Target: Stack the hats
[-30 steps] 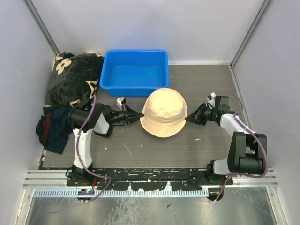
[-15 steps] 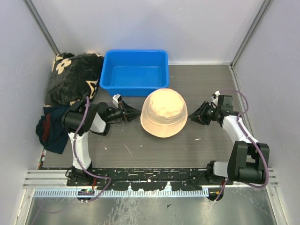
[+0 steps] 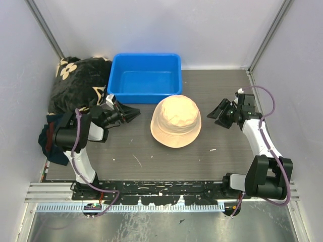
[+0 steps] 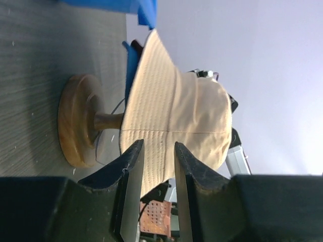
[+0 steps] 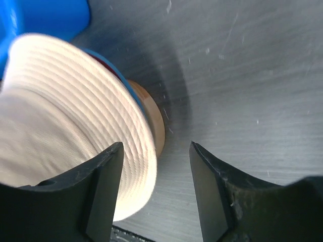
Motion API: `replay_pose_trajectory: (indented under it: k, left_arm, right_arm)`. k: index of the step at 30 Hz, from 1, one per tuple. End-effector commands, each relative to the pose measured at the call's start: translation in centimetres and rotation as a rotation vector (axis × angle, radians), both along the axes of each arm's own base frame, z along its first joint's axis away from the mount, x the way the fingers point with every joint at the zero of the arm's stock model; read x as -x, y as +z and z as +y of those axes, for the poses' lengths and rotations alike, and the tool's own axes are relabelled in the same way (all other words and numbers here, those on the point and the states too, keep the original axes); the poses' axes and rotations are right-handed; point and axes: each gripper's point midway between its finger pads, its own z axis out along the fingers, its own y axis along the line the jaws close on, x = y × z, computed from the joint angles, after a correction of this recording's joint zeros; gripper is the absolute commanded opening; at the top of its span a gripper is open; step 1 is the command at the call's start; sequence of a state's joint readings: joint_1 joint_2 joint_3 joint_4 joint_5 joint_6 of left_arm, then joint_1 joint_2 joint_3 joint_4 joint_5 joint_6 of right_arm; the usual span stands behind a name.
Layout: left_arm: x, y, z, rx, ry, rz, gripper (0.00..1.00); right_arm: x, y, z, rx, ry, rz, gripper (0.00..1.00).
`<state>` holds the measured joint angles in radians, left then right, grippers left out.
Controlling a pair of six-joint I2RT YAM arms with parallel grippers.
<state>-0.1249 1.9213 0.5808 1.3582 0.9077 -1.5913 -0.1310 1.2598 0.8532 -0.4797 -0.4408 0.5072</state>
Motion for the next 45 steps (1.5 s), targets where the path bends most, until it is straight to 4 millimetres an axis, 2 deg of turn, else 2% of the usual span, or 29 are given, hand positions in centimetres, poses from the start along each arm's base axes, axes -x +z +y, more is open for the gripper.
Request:
replay_pose_trajectory:
  k: [1, 3, 5, 6, 9, 12, 13, 14, 15, 17, 21, 23, 25, 26, 30, 33, 35, 38, 41, 45]
  left_arm:
    - [-0.4, 2.5, 1.6, -0.056, 0.025, -0.110, 0.38]
    - [-1.0, 3.7, 2.5, -0.105, 0.050, -0.147, 0.38]
    - [-2.0, 5.0, 3.4, -0.225, 0.067, -0.195, 0.40]
    - [-2.5, 5.7, 3.8, -0.302, 0.079, -0.227, 0.42]
    - [-4.5, 7.6, 6.0, -0.572, 0.163, -0.304, 0.61]
    - [-5.9, 9.8, 8.0, -0.708, 0.211, -0.376, 0.69]
    - [-6.1, 9.9, 8.6, -0.740, 0.222, -0.379, 0.81]
    - [-6.3, 10.2, 9.2, -0.767, 0.235, -0.390, 0.98]
    - [-6.3, 10.1, 9.9, -0.806, 0.255, -0.393, 0.99]
    - [-6.1, 9.7, 11.4, -0.892, 0.302, -0.403, 0.98]
    - [-4.6, 7.7, 14.7, -1.069, 0.400, -0.371, 0.98]
    - [-3.7, 5.9, 16.6, -1.184, 0.418, -0.305, 0.98]
    - [-3.1, 3.3, 19.2, -1.306, 0.465, -0.215, 0.98]
    - [-2.5, 3.1, 20.2, -1.342, 0.502, -0.211, 0.98]
    - [-1.7, 0.3, 20.7, -1.399, 0.516, -0.325, 0.98]
    - [-1.9, -0.9, 22.5, -1.474, 0.646, -0.440, 0.98]
    - [-1.8, -1.8, 23.0, -1.453, 0.746, -0.478, 0.98]
    - [-1.2, -3.0, 22.2, -1.403, 0.794, -0.603, 0.98]
    - [-1.2, -3.7, 22.3, -1.398, 0.828, -0.632, 0.98]
    - [-1.5, -5.2, 20.6, -1.367, 0.749, -0.735, 0.98]
  right_arm:
    - [-3.8, 3.9, -1.9, 0.096, -0.032, -0.116, 0.62]
    - [-5.2, 5.3, -2.6, 0.130, -0.042, -0.148, 0.75]
    - [-6.7, 6.7, -3.5, 0.177, -0.051, -0.177, 0.98]
    - [-7.5, 7.8, -3.8, 0.202, -0.053, -0.201, 1.00]
    - [-9.5, 10.2, -5.1, 0.279, -0.079, -0.260, 1.00]
    - [-10.8, 10.6, -5.4, 0.295, -0.077, -0.278, 1.00]
    - [-11.1, 10.4, -5.0, 0.278, -0.059, -0.279, 1.00]
    - [-11.5, 10.4, -4.5, 0.252, -0.044, -0.284, 1.00]
    - [-11.9, 10.3, -3.9, 0.225, -0.029, -0.296, 1.00]
    - [-12.4, 9.8, -3.0, 0.176, -0.004, -0.300, 1.00]
    - [-13.0, 8.7, -1.3, 0.103, 0.038, -0.306, 1.00]
    - [-13.0, 8.3, -0.8, 0.081, 0.048, -0.302, 1.00]
    - [-13.0, 8.1, -0.5, 0.067, 0.051, -0.301, 1.00]
    - [-13.0, 8.0, -0.4, 0.059, 0.054, -0.303, 1.00]
    - [-13.0, 7.7, 0.1, 0.037, 0.064, -0.299, 1.00]
    - [-12.8, 7.7, 0.3, 0.029, 0.066, -0.307, 1.00]
    - [-12.7, 7.5, 0.4, 0.019, 0.064, -0.307, 1.00]
    - [-12.5, 7.2, 0.7, 0.000, 0.065, -0.307, 1.00]
    - [-12.3, 7.3, 0.7, -0.001, 0.065, -0.324, 1.00]
    - [-12.1, 6.5, -0.2, 0.071, 0.045, -0.343, 1.00]
